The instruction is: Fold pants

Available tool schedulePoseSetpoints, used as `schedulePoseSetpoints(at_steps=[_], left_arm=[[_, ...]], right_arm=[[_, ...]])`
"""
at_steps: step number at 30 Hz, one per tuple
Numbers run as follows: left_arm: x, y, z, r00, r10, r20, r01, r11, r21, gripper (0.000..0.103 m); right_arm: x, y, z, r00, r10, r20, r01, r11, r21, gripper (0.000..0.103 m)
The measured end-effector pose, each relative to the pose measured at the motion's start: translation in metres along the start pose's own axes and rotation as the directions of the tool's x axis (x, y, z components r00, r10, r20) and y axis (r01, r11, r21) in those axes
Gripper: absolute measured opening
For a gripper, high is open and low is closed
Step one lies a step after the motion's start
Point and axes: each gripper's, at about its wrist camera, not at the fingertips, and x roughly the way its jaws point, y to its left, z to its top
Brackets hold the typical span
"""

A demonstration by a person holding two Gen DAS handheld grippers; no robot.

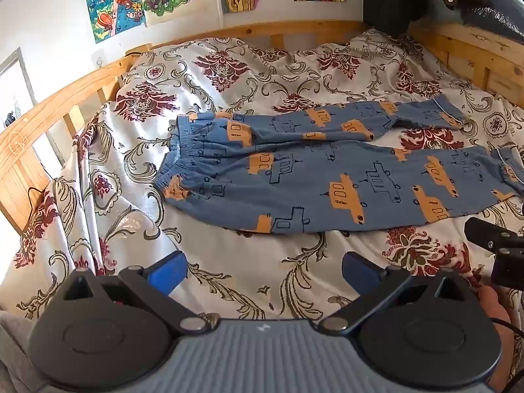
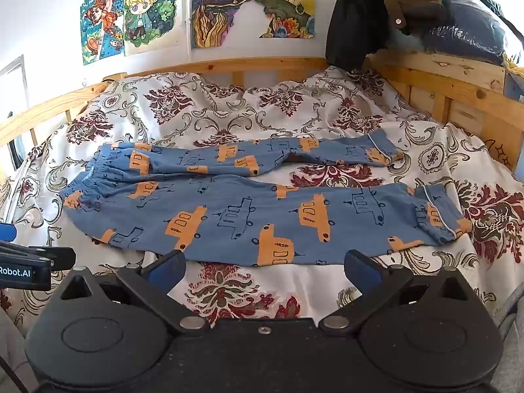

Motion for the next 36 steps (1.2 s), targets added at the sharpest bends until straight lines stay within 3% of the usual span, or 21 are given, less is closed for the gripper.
schedulePoseSetpoints(at_steps=[36], left_arm=[[0.0038, 0.0018, -0.0018, 1.0, 0.015, -0.019, -0.015, 1.0, -0.002, 0.103]], right_arm=[[0.0037, -0.0001, -0.0009, 1.0, -0.005, -0.01, 0.005, 1.0, 0.0, 0.102]])
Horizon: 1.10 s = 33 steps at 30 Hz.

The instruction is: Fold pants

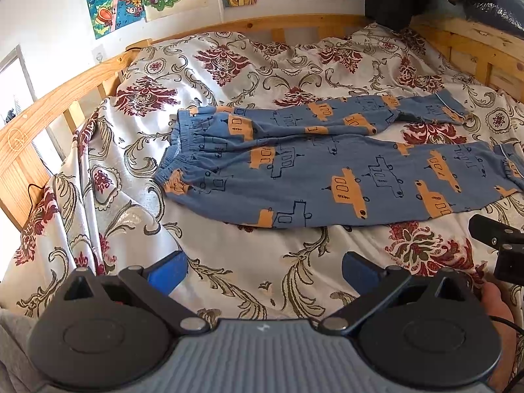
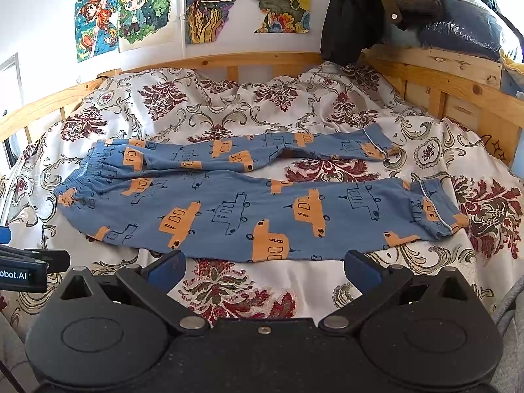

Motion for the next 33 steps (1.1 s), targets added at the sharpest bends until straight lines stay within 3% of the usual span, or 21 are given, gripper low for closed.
schedulePoseSetpoints(at_steps=[33], left_arm=[[0.003, 0.001, -0.0011, 1.0, 0.002, -0.011, -0.002, 1.0, 0.002, 0.103]], right_arm=[[0.0032, -0.0025, -0.0019, 1.0, -0.006, -0.013, 0.006, 1.0, 0.003, 0.102]])
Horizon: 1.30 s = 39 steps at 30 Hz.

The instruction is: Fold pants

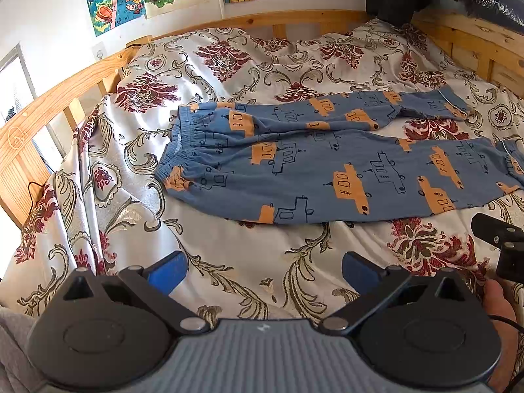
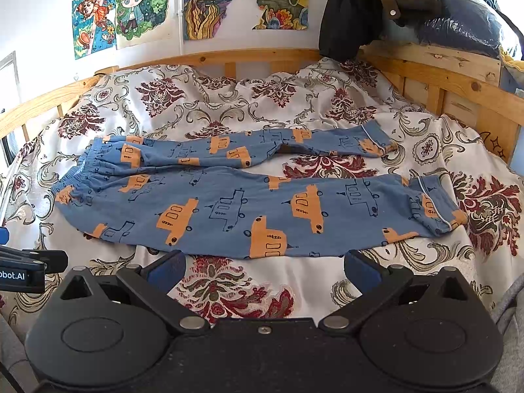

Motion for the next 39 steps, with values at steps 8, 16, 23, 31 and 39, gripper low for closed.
schedulePoseSetpoints(at_steps=[8, 16, 23, 31, 39], left_arm=[[0.004, 0.0, 0.0, 1.0, 0.002, -0.021, -0.002, 1.0, -0.003, 0.103], [0.014, 0.006, 0.015, 0.995, -0.015, -0.096, 0.01, 0.999, -0.047, 0.103], [0.033, 0.014, 0.042, 0.991, -0.033, -0.13, 0.029, 0.999, -0.034, 0.103], [0.07, 0.032, 0.092, 0.988, -0.073, -0.138, 0.077, 0.997, 0.026, 0.103], [0.132, 0.058, 0.197, 0.998, -0.069, -0.006, 0.069, 0.989, 0.133, 0.103]], right_arm=[[0.003, -0.001, -0.003, 1.0, -0.005, -0.003, 0.005, 1.0, 0.004, 0.102], [0.004, -0.005, 0.009, 1.0, 0.014, 0.009, -0.014, 0.999, 0.03, 0.102], [0.015, -0.012, 0.031, 0.998, 0.068, 0.003, -0.068, 0.998, -0.018, 0.103], [0.059, -0.028, 0.067, 0.979, 0.19, -0.07, -0.197, 0.973, -0.124, 0.102], [0.161, -0.06, 0.159, 0.918, 0.361, -0.164, -0.389, 0.903, -0.186, 0.103]])
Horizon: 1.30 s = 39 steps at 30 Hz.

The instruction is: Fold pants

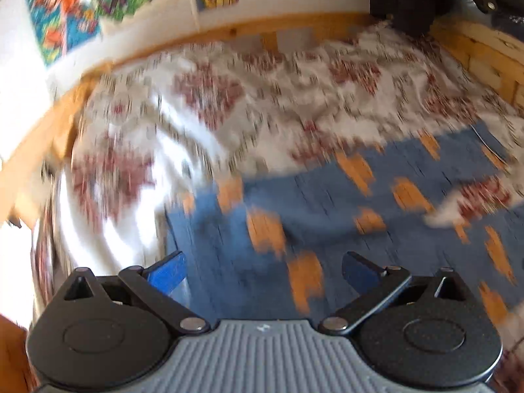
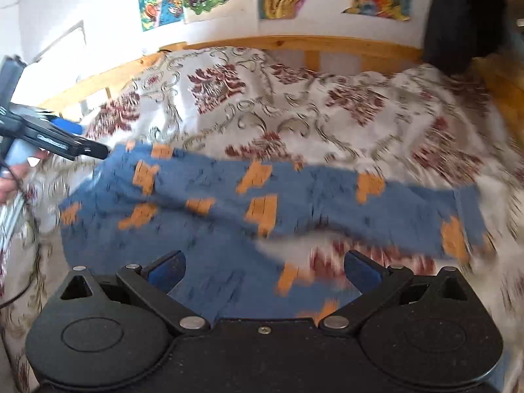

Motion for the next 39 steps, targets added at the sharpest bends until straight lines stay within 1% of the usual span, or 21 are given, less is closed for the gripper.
schedulePoseSetpoints(at_steps=[2, 3, 6, 8, 11, 13, 15, 16, 18, 20, 21, 22, 25, 26, 27, 28, 31, 32, 33, 36, 39], left_arm=[[0.026, 0.005, 0.026, 0.999, -0.002, 0.039, -0.001, 0.998, 0.067, 0.103], [0.042, 0.006, 0.038, 0.999, -0.013, 0.04, 0.008, 0.994, 0.107, 0.103], [0.091, 0.011, 0.066, 0.997, -0.075, 0.01, 0.071, 0.978, 0.197, 0.103], [0.123, 0.01, 0.08, 0.993, -0.111, -0.027, 0.114, 0.963, 0.246, 0.103], [0.166, -0.001, 0.094, 0.98, -0.181, -0.086, 0.199, 0.919, 0.341, 0.103], [0.188, -0.01, 0.099, 0.962, -0.236, -0.137, 0.272, 0.869, 0.413, 0.103], [0.205, -0.016, 0.099, 0.946, -0.26, -0.193, 0.322, 0.817, 0.479, 0.103], [0.213, -0.017, 0.1, 0.939, -0.266, -0.217, 0.341, 0.8, 0.494, 0.103], [0.228, -0.017, 0.103, 0.916, -0.278, -0.289, 0.391, 0.782, 0.485, 0.102], [0.242, -0.017, 0.104, 0.881, -0.282, -0.38, 0.446, 0.765, 0.465, 0.094], [0.246, -0.016, 0.103, 0.867, -0.281, -0.412, 0.465, 0.754, 0.464, 0.085], [0.248, -0.016, 0.101, 0.855, -0.282, -0.435, 0.482, 0.74, 0.469, 0.08], [0.253, -0.016, 0.097, 0.842, -0.276, -0.463, 0.504, 0.71, 0.493, 0.072], [0.255, -0.016, 0.097, 0.839, -0.277, -0.468, 0.508, 0.706, 0.493, 0.07], [0.255, -0.015, 0.097, 0.838, -0.279, -0.468, 0.509, 0.707, 0.491, 0.062], [0.255, -0.015, 0.098, 0.841, -0.277, -0.465, 0.504, 0.712, 0.488, 0.057], [0.251, -0.016, 0.1, 0.845, -0.267, -0.463, 0.492, 0.727, 0.478, 0.032], [0.249, -0.016, 0.099, 0.848, -0.264, -0.46, 0.489, 0.726, 0.484, 0.027], [0.247, -0.018, 0.098, 0.855, -0.256, -0.451, 0.478, 0.727, 0.493, 0.019], [0.24, -0.023, 0.095, 0.875, -0.233, -0.425, 0.443, 0.739, 0.508, 0.007], [0.232, -0.028, 0.09, 0.905, -0.185, -0.384, 0.379, 0.761, 0.526, 0.002]], right_arm=[[0.029, -0.021, 0.029, 0.998, 0.059, -0.018, -0.06, 0.998, -0.033, 0.103], [0.043, -0.028, 0.042, 0.996, 0.079, -0.032, -0.081, 0.995, -0.059, 0.103], [0.096, -0.049, 0.08, 0.988, 0.11, -0.108, -0.125, 0.981, -0.15, 0.103], [0.126, -0.061, 0.098, 0.985, 0.111, -0.135, -0.137, 0.971, -0.199, 0.102], [0.164, -0.083, 0.117, 0.979, 0.115, -0.171, -0.154, 0.959, -0.237, 0.102], [0.19, -0.097, 0.128, 0.965, 0.124, -0.233, -0.184, 0.949, -0.257, 0.1], [0.209, -0.108, 0.132, 0.949, 0.121, -0.291, -0.209, 0.933, -0.294, 0.09], [0.216, -0.112, 0.133, 0.944, 0.106, -0.313, -0.21, 0.924, -0.32, 0.088], [0.224, -0.121, 0.133, 0.931, 0.103, -0.35, -0.226, 0.916, -0.332, 0.075], [0.23, -0.127, 0.131, 0.913, 0.128, -0.388, -0.267, 0.905, -0.331, 0.062], [0.231, -0.128, 0.129, 0.907, 0.133, -0.4, -0.283, 0.896, -0.342, 0.055], [0.231, -0.128, 0.128, 0.904, 0.133, -0.406, -0.29, 0.889, -0.355, 0.052], [0.235, -0.126, 0.122, 0.901, 0.12, -0.416, -0.295, 0.874, -0.386, 0.038], [0.235, -0.126, 0.122, 0.901, 0.121, -0.416, -0.297, 0.872, -0.389, 0.029], [0.234, -0.125, 0.122, 0.903, 0.12, -0.412, -0.296, 0.869, -0.395, 0.019], [0.233, -0.122, 0.122, 0.907, 0.117, -0.404, -0.294, 0.864, -0.408, 0.014], [0.227, -0.117, 0.12, 0.918, 0.104, -0.382, -0.279, 0.855, -0.438, 0.006], [0.224, -0.116, 0.118, 0.923, 0.098, -0.373, -0.27, 0.854, -0.444, 0.005], [0.222, -0.115, 0.117, 0.926, 0.095, -0.366, -0.266, 0.853, -0.45, 0.004], [0.212, -0.11, 0.112, 0.938, 0.085, -0.336, -0.242, 0.854, -0.461, 0.003], [0.204, -0.104, 0.105, 0.952, 0.058, -0.299, -0.203, 0.853, -0.481, 0.002]])
